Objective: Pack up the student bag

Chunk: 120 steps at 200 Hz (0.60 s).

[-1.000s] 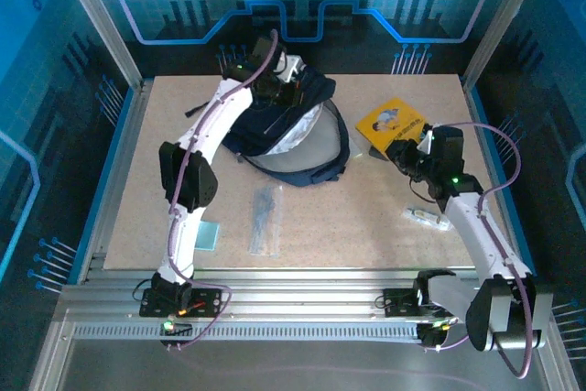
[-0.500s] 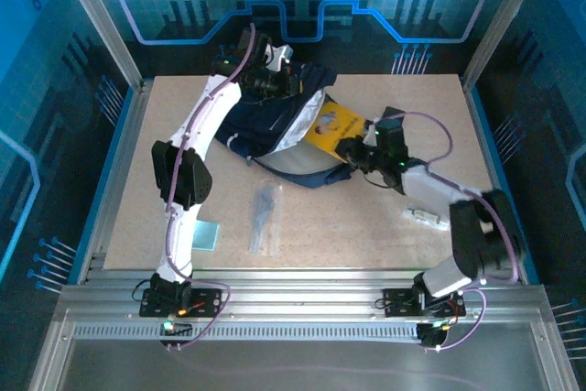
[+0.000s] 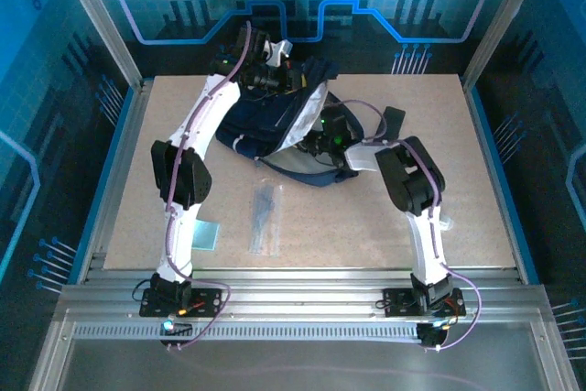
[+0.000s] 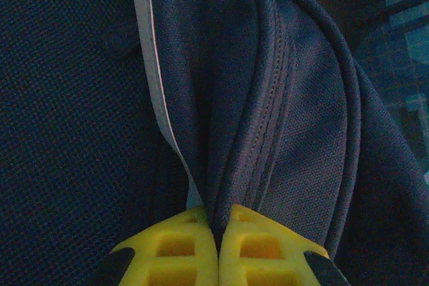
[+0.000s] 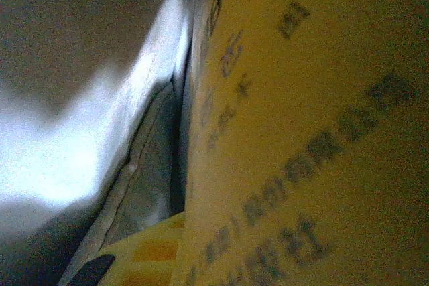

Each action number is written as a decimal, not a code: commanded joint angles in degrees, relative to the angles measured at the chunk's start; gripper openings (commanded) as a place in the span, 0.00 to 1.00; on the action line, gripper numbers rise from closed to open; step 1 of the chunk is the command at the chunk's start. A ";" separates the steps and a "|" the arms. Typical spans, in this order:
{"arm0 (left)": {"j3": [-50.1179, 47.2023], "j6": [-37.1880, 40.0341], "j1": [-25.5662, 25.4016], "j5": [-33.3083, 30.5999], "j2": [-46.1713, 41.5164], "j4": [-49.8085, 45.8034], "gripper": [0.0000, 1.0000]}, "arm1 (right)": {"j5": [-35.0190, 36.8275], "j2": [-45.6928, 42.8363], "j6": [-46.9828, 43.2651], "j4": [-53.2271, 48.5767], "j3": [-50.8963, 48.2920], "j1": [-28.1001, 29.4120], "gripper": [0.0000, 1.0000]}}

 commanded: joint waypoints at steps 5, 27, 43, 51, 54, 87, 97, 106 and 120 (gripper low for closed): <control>-0.33 -2.41 0.05 5.32 -4.43 9.11 0.00 | 0.36 5.30 2.27 -0.44 9.29 1.89 0.00; -0.85 -2.33 0.14 4.59 -4.43 9.39 0.00 | 0.80 5.48 4.36 -5.11 10.00 1.57 0.16; -1.45 -2.33 0.34 4.07 -4.52 9.81 0.00 | 1.06 3.55 5.14 -8.10 7.36 0.61 0.39; -1.84 -2.49 0.49 3.75 -4.51 10.20 0.00 | 1.03 2.08 5.16 -8.93 5.69 0.10 0.48; -2.03 -2.58 0.57 3.66 -4.52 10.37 0.00 | 1.10 1.08 5.14 -9.58 4.64 -0.17 0.52; -4.09 -4.15 1.06 3.40 -4.44 12.75 0.00 | 1.19 -7.90 1.10 -17.48 -2.85 -3.16 0.73; -4.50 -4.22 1.12 3.11 -4.36 13.13 0.00 | 1.14 -10.52 -1.63 -21.10 -4.31 -4.18 0.75; -4.72 -4.18 1.13 2.70 -4.37 13.19 0.00 | 0.95 -12.73 -3.74 -24.17 -5.56 -5.19 0.77; -5.23 -4.18 1.12 2.19 -4.25 13.41 0.00 | 0.39 -16.08 -6.34 -27.68 -8.15 -6.98 0.79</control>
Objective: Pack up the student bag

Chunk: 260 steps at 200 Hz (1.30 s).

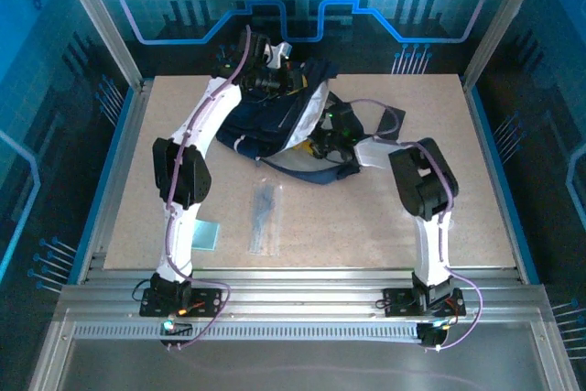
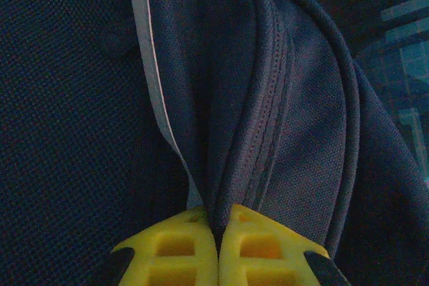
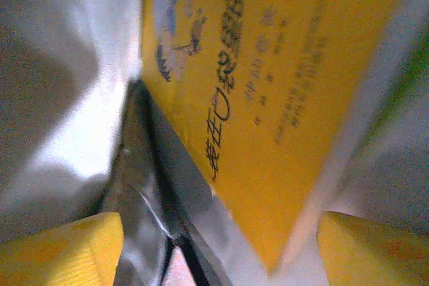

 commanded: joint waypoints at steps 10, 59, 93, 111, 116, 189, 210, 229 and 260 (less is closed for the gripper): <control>-0.82 -1.20 0.59 1.26 -4.30 6.87 0.00 | -0.64 -9.08 -8.34 -13.03 -5.71 -4.74 0.80; -5.06 -2.44 0.56 -0.43 -5.15 9.79 0.00 | 2.64 -23.59 -20.50 -30.21 -9.54 -10.45 0.81; -9.54 -3.14 0.07 -2.49 -5.61 11.91 0.00 | 11.10 -33.38 -28.78 -43.82 -7.04 -10.67 0.82; -11.50 -4.38 -0.05 -2.80 -5.74 12.37 0.26 | 13.98 -37.25 -30.45 -46.90 -6.85 -10.68 0.82; -12.15 -4.79 -0.05 -2.93 -5.93 12.58 0.36 | 14.20 -38.12 -30.67 -47.12 -6.92 -10.67 0.82; -43.44 -11.32 2.10 -14.50 -25.17 26.68 0.74 | 15.15 -39.77 -26.78 -42.92 -8.54 -4.54 0.82; -53.32 -13.73 3.58 -17.89 -31.53 29.93 0.76 | 15.51 -38.61 -25.30 -39.67 -9.46 -2.11 0.82; -61.10 -15.37 4.80 -21.30 -35.97 31.11 0.76 | 15.79 -37.33 -24.63 -37.54 -9.58 -0.04 0.82; -71.47 -18.63 6.33 -27.78 -40.07 30.86 0.76 | 15.64 -35.28 -24.21 -36.60 -8.88 2.01 0.82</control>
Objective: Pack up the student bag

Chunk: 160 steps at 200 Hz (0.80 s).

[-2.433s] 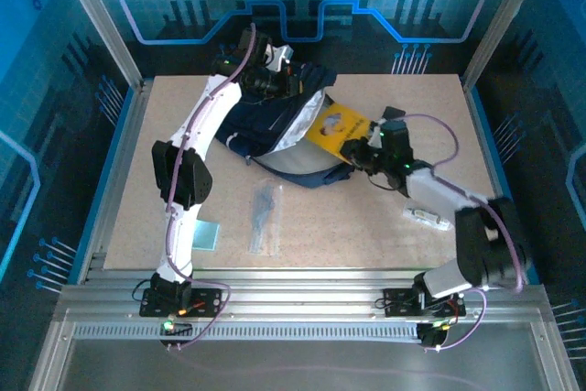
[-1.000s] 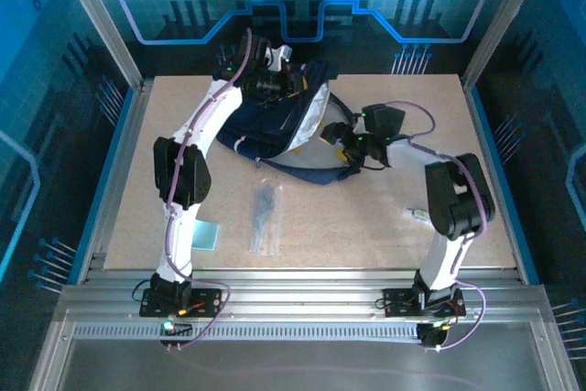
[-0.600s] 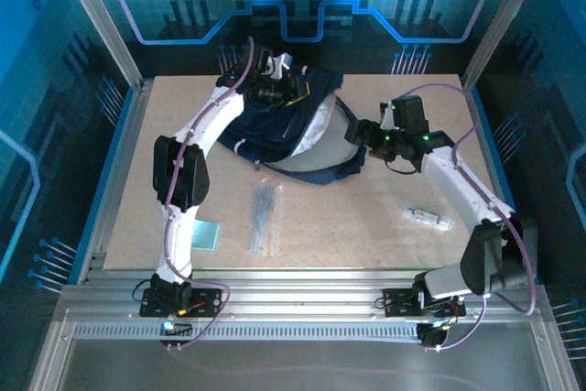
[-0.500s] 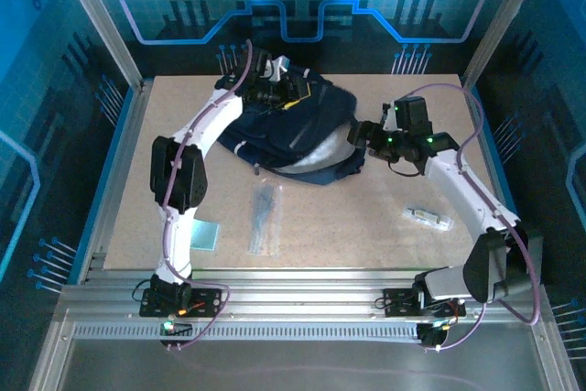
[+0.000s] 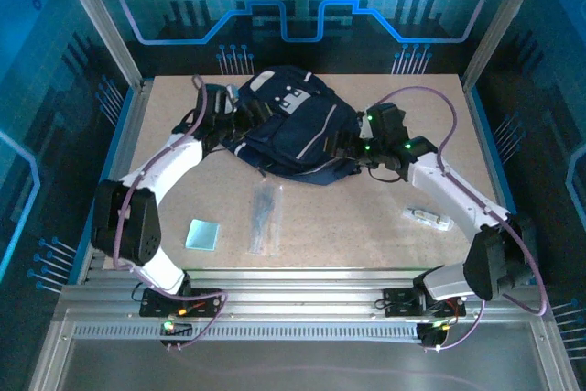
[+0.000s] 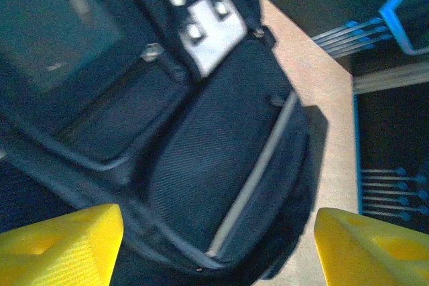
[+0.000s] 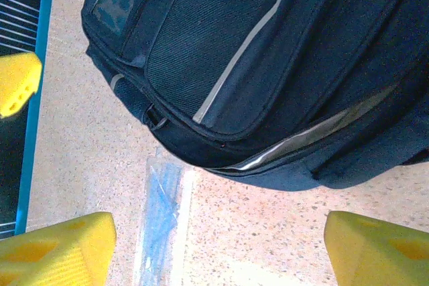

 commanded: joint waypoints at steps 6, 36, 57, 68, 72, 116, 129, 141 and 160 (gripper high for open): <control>-9.39 -5.06 1.48 -8.73 -3.19 1.24 0.76 | 0.62 2.03 1.13 2.50 0.01 2.08 0.82; -14.34 -7.70 1.91 -12.22 -2.38 2.63 0.76 | 0.43 2.79 1.12 2.56 0.20 2.74 0.82; -16.24 -10.98 1.95 -13.04 0.09 6.17 0.75 | 0.38 2.97 1.14 2.77 -0.10 3.43 0.82; -16.90 -12.82 1.95 -13.34 1.99 9.08 0.74 | 0.42 2.97 1.34 3.27 -0.54 3.95 0.82; -16.91 -13.51 1.95 -13.51 2.71 10.34 0.73 | 0.46 2.97 1.40 3.37 -0.71 4.12 0.82; -14.08 -18.44 1.73 -12.44 12.83 17.51 0.62 | -0.15 2.97 2.00 4.64 -1.90 6.29 0.82; -13.50 -18.75 1.49 -12.79 14.71 18.72 0.61 | 0.27 2.63 2.04 5.01 -2.30 6.83 0.82; -12.74 -18.51 1.28 -13.01 16.03 19.06 0.56 | 0.22 2.49 2.10 5.71 -2.73 7.29 0.82; -12.44 -18.79 1.12 -12.73 17.20 20.76 0.35 | -0.42 3.22 2.07 6.83 -2.96 8.38 0.81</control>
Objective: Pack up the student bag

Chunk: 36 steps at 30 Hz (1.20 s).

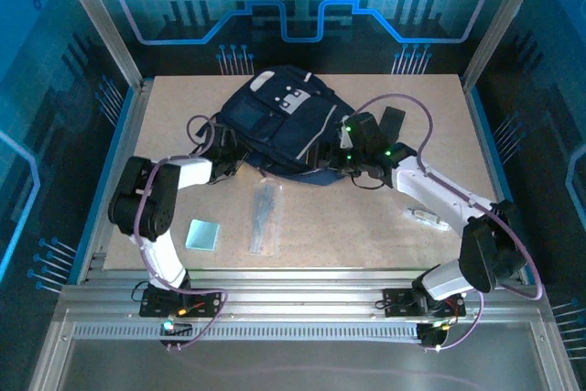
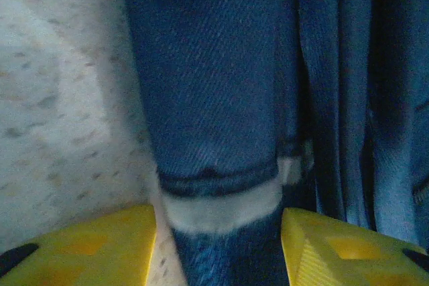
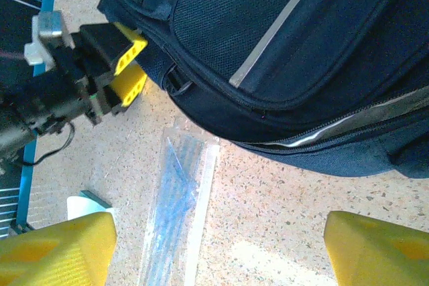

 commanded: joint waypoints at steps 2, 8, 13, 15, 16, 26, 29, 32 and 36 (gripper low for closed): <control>0.89 -1.59 -0.53 -0.63 3.01 3.90 0.27 | -0.70 1.20 0.55 3.28 -0.89 2.41 0.80; 1.16 -1.37 -1.51 -0.32 1.39 5.24 0.00 | -2.82 6.89 0.12 6.53 0.66 6.58 0.76; -0.71 -3.37 -3.38 -1.46 -5.13 4.41 0.00 | -2.89 13.51 -0.63 7.31 5.05 10.71 0.73; -1.33 -4.25 -4.43 -2.05 -8.02 3.41 0.00 | -2.40 15.69 -0.92 7.91 6.77 12.00 0.71; -1.44 -4.43 -5.05 -2.18 -9.34 2.98 0.00 | -1.88 17.11 -1.27 8.09 7.77 12.56 0.70; -1.44 -5.83 -9.48 -3.60 -14.89 1.59 0.00 | 12.48 26.99 -2.28 7.48 15.96 15.57 0.64; -1.71 -6.49 -10.10 -3.53 -15.27 2.20 0.00 | 21.35 29.42 -1.91 6.81 18.08 17.44 0.64; -1.84 -6.98 -10.56 -3.20 -15.61 2.61 0.00 | 29.67 32.07 -1.66 5.55 20.54 18.99 0.63; -2.41 -7.68 -11.15 -3.14 -16.70 2.84 0.00 | 33.90 34.26 -0.65 8.49 21.09 19.43 0.61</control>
